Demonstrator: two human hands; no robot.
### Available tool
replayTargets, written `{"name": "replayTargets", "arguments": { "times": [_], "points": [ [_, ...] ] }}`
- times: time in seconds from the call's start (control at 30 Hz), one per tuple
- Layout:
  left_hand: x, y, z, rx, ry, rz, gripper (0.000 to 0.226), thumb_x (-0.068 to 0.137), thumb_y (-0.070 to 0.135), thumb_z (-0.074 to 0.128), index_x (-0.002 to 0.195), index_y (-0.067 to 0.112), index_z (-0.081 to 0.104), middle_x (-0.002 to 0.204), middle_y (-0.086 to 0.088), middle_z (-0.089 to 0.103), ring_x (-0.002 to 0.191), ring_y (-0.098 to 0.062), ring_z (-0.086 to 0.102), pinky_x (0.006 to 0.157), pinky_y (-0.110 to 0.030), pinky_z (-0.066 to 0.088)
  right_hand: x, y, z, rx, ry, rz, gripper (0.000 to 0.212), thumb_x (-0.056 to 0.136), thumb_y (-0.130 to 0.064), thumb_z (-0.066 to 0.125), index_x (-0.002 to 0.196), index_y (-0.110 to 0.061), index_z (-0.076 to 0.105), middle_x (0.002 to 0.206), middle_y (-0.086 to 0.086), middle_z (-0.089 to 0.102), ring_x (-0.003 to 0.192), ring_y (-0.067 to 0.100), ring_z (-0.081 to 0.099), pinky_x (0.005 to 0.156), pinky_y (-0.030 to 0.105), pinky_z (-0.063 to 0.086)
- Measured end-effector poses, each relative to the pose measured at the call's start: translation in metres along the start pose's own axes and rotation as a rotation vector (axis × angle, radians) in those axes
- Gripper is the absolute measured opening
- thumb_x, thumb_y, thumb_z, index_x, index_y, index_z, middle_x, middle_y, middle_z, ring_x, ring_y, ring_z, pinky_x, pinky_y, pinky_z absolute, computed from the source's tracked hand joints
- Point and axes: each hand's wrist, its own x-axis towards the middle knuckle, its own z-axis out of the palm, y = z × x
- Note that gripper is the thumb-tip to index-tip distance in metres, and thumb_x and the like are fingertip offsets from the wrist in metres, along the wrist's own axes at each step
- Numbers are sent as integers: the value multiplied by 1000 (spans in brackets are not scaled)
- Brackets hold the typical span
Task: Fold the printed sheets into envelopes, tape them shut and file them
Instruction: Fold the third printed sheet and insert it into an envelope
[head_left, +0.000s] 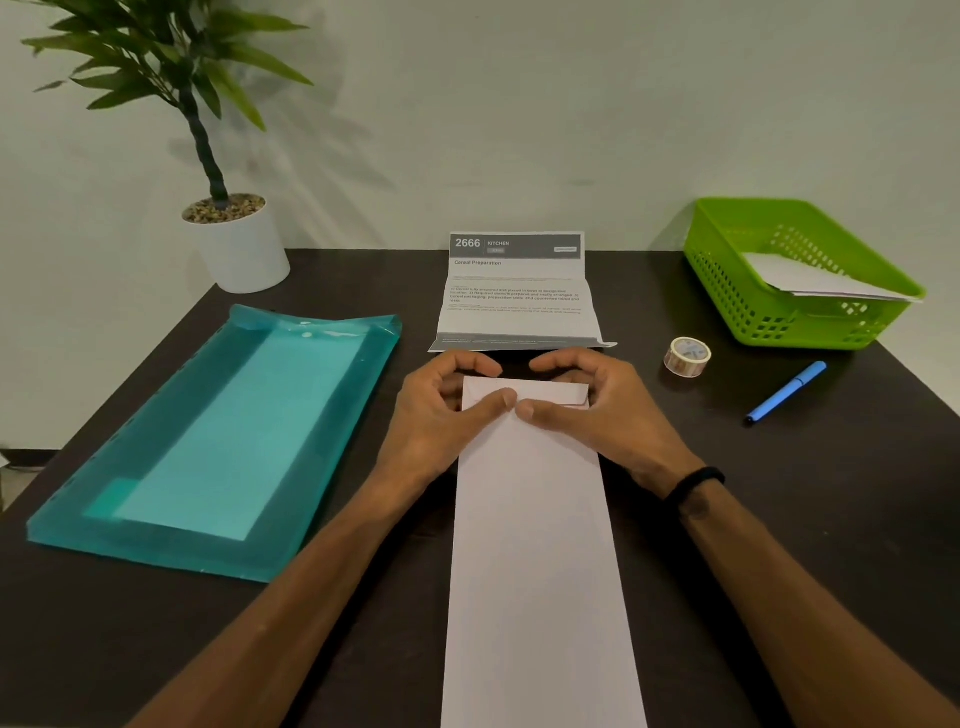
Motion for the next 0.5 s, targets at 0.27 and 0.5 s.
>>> {"name": "replayTargets", "arguments": {
  "times": [0.27, 0.5],
  "points": [
    [3, 3, -2, 53, -22, 23, 39, 85, 31, 83, 119, 40, 66, 118, 26, 64, 105, 0, 67, 79, -17, 58, 0, -3, 0, 90, 10, 17, 48, 79, -20, 91, 121, -29, 70, 108, -1, 78, 94, 21, 78, 81, 43, 66],
    [5, 2, -9, 0, -6, 1, 44, 85, 26, 84, 123, 38, 66, 118, 9, 73, 100, -10, 74, 77, -25, 62, 4, 1, -4, 168, 50, 76, 44, 86, -11, 85, 120, -31, 66, 101, 18, 78, 92, 33, 78, 87, 59, 62]
  ]
}}
